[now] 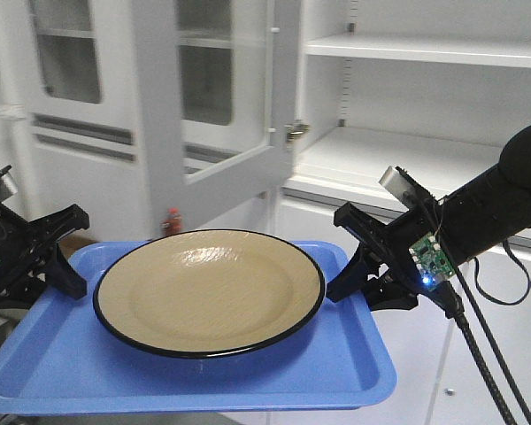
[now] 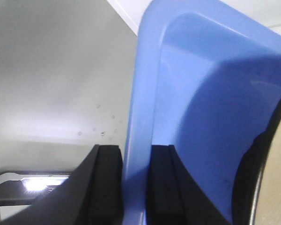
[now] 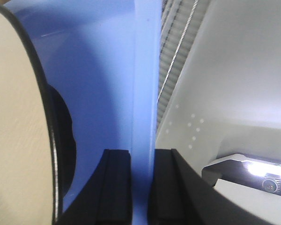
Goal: Place disk in tray to left cabinet
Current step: 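Carry the tray with both grippers toward the lower cabinet shelf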
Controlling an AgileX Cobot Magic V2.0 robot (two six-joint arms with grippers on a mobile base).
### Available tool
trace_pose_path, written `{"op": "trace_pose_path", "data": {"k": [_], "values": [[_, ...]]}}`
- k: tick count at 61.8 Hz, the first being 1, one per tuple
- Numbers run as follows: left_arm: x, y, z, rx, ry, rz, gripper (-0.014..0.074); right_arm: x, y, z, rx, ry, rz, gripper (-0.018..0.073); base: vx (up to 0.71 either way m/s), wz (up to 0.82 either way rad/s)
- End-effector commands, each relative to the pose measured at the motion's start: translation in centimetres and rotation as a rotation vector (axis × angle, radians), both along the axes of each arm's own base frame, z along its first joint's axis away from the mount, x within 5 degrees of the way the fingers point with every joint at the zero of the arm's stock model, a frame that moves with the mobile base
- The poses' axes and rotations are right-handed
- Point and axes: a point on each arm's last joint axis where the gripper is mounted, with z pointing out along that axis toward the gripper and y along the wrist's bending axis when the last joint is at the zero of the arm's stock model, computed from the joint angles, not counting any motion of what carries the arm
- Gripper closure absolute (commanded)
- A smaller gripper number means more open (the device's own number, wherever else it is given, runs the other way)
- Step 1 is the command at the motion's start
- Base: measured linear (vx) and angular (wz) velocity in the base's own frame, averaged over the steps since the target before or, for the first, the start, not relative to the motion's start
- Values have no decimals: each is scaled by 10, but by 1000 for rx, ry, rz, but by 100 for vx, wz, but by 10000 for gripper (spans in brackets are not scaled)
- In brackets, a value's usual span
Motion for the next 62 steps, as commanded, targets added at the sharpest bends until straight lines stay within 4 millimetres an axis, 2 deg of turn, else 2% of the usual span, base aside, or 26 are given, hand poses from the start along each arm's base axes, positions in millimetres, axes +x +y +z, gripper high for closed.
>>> {"op": "trace_pose_path", "data": {"k": [1, 34, 62], "values": [[-16, -16, 36, -148, -79, -17, 596, -20, 12, 42, 167, -54, 42, 565, 12, -55], [-16, -16, 36, -148, -79, -17, 596, -20, 12, 42, 167, -54, 42, 565, 15, -50], [-16, -16, 36, -148, -79, -17, 596, -20, 12, 42, 167, -54, 42, 565, 22, -23]]}}
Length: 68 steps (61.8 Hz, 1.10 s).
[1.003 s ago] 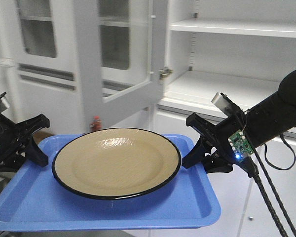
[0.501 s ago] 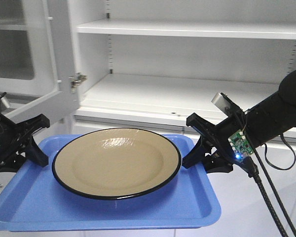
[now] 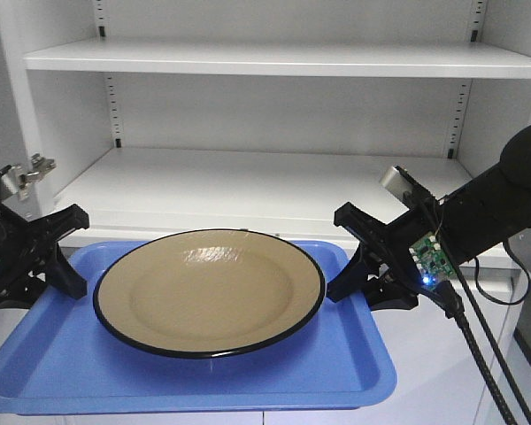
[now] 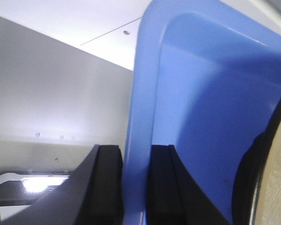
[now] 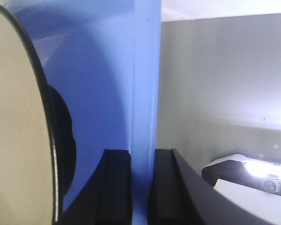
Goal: Place disk in tray to left cabinet
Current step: 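Carry the tray with both grippers toward the lower cabinet shelf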
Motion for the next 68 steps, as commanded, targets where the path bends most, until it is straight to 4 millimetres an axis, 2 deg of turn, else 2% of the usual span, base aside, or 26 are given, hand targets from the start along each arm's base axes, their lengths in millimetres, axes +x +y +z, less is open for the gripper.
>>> {"op": "trace_pose_path", "data": {"k": [1, 68], "values": [[-16, -16, 36, -148, -79, -17, 596, -20, 12, 42, 167, -54, 42, 565, 26, -13], [-16, -16, 36, -148, -79, -17, 596, -20, 12, 42, 167, -54, 42, 565, 24, -6]]}}
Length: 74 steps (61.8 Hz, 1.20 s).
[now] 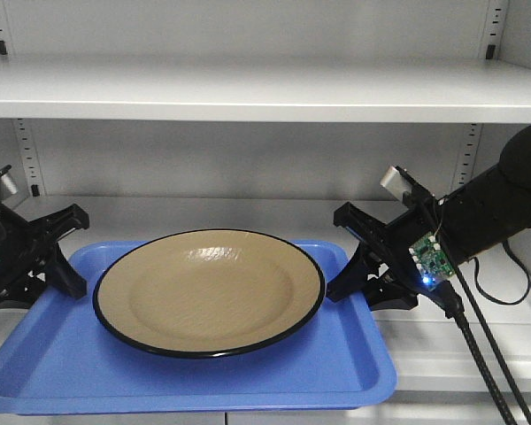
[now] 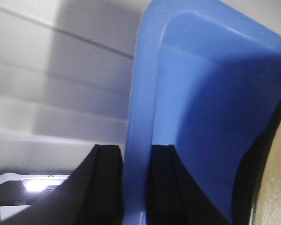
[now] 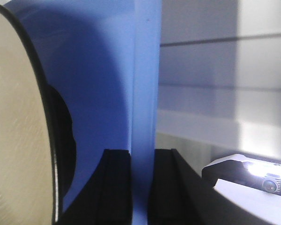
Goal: Place disk in tray to left cabinet
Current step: 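Carry the tray with both grippers toward the lower cabinet shelf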
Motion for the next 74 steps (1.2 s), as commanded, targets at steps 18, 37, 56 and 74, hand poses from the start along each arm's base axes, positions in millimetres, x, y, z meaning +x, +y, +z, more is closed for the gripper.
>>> {"op": "trace_pose_path", "data": {"k": [18, 37, 56, 74], "values": [[-16, -16, 36, -148, -79, -17, 596, -20, 12, 42, 167, -54, 42, 565, 13, 0], [-16, -16, 36, -148, -79, -17, 596, -20, 12, 42, 167, -54, 42, 565, 11, -2], [-16, -16, 36, -148, -79, -17, 596, -20, 12, 42, 167, -54, 42, 565, 10, -4], [-16, -16, 36, -148, -79, -17, 596, -20, 12, 42, 166, -54, 42, 565, 3, -4]]}}
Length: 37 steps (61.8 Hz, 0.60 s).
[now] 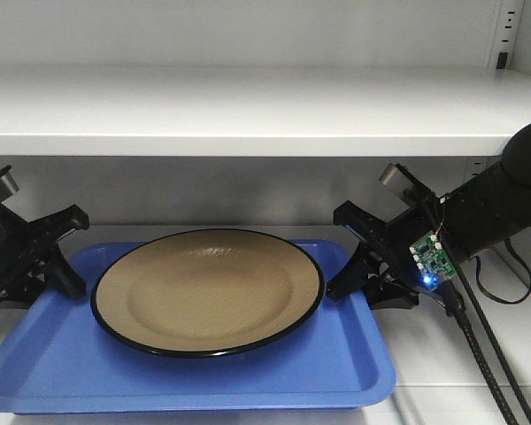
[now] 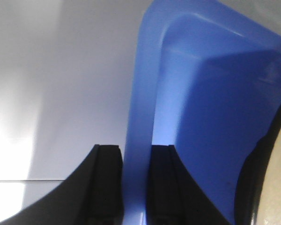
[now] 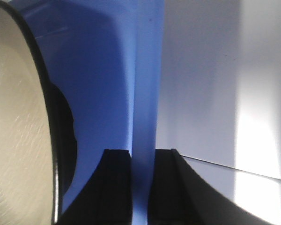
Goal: Place disk in tray to left cabinet
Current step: 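Carry the tray with both grippers toward the lower cabinet shelf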
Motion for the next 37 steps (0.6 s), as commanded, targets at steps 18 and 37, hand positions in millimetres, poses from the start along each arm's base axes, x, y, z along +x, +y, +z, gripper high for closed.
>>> {"op": "trace_pose_path", "data": {"k": [18, 37], "values": [[-16, -17, 36, -154, -81, -16, 596, -17, 11, 38, 168, -43, 39, 565, 0, 0], [-16, -17, 36, -154, -81, -16, 596, -16, 11, 38, 168, -48, 34, 565, 0, 0]]}}
